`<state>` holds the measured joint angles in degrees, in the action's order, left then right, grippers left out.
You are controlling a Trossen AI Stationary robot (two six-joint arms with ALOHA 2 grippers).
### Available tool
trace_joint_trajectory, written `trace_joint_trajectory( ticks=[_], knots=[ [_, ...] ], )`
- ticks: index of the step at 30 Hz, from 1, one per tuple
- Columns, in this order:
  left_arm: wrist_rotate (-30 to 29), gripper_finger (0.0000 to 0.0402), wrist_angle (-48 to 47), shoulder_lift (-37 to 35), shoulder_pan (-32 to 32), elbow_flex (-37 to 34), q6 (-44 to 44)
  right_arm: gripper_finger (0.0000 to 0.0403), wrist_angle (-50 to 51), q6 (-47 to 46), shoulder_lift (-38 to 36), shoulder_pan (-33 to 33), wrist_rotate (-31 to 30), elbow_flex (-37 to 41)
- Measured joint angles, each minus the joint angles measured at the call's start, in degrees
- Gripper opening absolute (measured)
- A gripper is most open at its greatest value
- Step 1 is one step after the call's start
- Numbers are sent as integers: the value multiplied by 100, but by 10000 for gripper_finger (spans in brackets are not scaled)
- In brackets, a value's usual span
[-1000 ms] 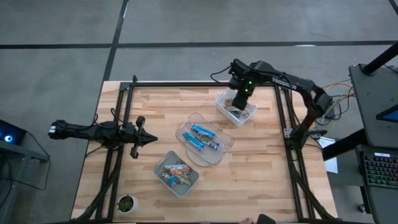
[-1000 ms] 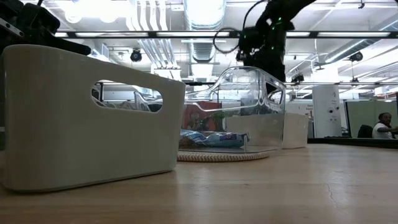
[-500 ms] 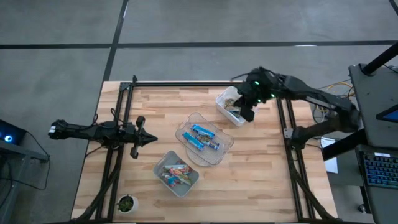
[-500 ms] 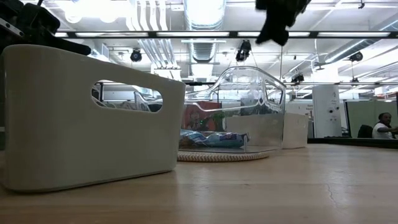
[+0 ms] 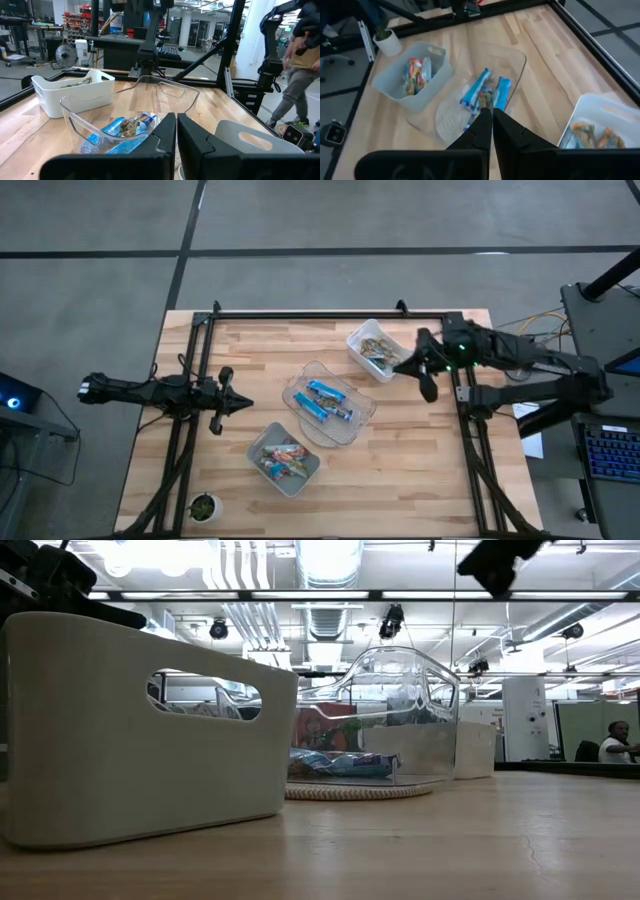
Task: Pick and place Granola Bars by type
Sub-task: Return to Home Position
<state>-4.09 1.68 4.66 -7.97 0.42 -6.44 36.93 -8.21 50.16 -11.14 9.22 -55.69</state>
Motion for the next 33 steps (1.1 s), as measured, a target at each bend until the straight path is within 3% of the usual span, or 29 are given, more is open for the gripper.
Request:
trace_joint_trajectory(
  ticks=[6, 11, 20, 27, 33],
  knots=[
    [1, 0, -1, 1, -2, 1, 0, 9, -578, -482, -1006, 549, -467, 1022],
    [0, 0, -1, 1, 0, 0, 0, 9, -1486, -533, -1607, 752, -494, 1807],
    [0, 0, -1, 0, -1, 0, 0, 9, -2188, 549, -2503, 752, -492, 2780],
    [0, 0, -1, -1, 0, 1, 0, 9, -2724, 322, -3142, 752, -496, 3323],
    [1, 0, -1, -1, -2, -1, 0, 9, -3882, 322, -3372, 754, -492, 3996]
  ],
)
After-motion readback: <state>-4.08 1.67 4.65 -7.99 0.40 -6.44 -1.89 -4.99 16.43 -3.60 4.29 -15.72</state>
